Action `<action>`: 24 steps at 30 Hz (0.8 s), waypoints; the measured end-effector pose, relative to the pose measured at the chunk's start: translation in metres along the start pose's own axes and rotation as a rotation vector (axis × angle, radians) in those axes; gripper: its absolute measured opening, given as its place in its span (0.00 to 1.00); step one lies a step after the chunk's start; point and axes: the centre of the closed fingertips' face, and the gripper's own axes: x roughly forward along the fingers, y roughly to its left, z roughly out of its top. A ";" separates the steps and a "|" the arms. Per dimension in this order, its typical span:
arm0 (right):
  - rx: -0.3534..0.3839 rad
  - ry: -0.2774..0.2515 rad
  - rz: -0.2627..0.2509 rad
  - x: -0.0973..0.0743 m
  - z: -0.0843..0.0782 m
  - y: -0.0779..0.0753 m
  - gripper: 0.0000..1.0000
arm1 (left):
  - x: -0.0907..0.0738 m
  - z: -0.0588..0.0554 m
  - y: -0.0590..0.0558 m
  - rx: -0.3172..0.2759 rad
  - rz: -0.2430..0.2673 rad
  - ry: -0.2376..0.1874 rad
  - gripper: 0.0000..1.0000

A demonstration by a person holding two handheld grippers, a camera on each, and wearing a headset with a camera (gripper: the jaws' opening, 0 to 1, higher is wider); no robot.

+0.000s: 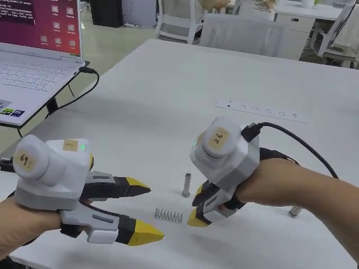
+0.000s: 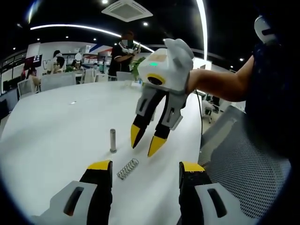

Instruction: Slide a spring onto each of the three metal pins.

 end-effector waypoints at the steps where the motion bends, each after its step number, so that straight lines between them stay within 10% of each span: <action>1: 0.000 -0.001 0.001 0.001 0.000 0.000 0.20 | 0.000 0.000 0.000 0.000 0.000 0.000 0.52; 24: -0.020 0.014 0.023 0.027 0.005 0.002 0.16 | -0.007 -0.005 0.002 -0.012 0.014 0.005 0.51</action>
